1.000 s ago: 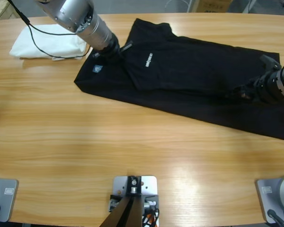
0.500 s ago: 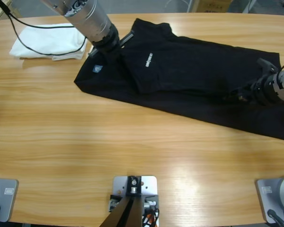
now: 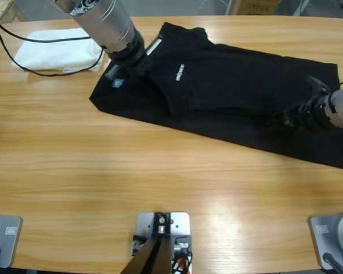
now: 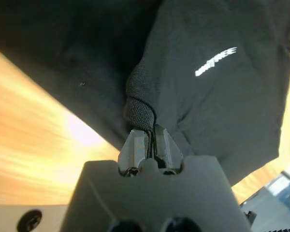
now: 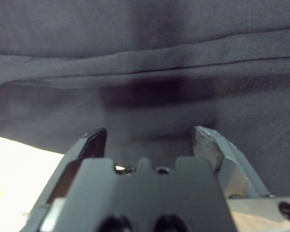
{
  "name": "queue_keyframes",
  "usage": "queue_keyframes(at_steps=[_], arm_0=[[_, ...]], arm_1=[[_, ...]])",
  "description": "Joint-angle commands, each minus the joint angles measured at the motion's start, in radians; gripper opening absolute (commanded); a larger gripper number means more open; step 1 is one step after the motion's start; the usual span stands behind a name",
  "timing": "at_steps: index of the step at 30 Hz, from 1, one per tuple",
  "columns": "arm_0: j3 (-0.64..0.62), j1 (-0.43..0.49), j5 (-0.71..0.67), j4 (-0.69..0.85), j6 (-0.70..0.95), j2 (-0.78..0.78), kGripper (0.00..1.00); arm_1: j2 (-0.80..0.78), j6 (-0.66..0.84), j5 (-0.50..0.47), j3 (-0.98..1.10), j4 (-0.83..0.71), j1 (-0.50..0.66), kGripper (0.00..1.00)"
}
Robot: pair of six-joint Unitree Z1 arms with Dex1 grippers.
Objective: Fold clothes
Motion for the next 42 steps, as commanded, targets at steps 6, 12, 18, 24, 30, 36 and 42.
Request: queue_keyframes(at_steps=[6,12,18,24,30,36,42], arm_0=[[0.042,-0.062,0.03,0.066,-0.228,0.007,0.0],[0.084,-0.07,0.033,0.068,-0.288,0.014,0.0],[0.135,-0.064,0.059,0.066,-0.282,0.035,0.0],[0.187,-0.067,0.072,0.091,-0.231,0.028,0.913],[0.205,-0.112,0.094,0.13,-0.215,-0.034,0.914],[0.159,-0.089,0.277,0.009,0.524,-0.058,0.919],[0.156,-0.07,0.188,-0.093,1.226,-0.049,0.992]], arm_1=[[0.006,0.01,0.024,0.037,-0.022,0.015,0.711],[0.006,0.011,0.026,0.039,-0.023,0.018,0.711],[0.002,0.011,0.026,0.04,-0.023,0.019,0.715],[-0.039,0.007,0.026,0.041,-0.025,0.041,0.782],[-0.143,0.037,0.071,-0.031,-0.029,0.106,0.85],[-0.056,0.205,0.04,-0.099,-0.089,0.257,0.925],[-0.107,0.267,-0.304,-0.152,0.347,0.26,1.0]])
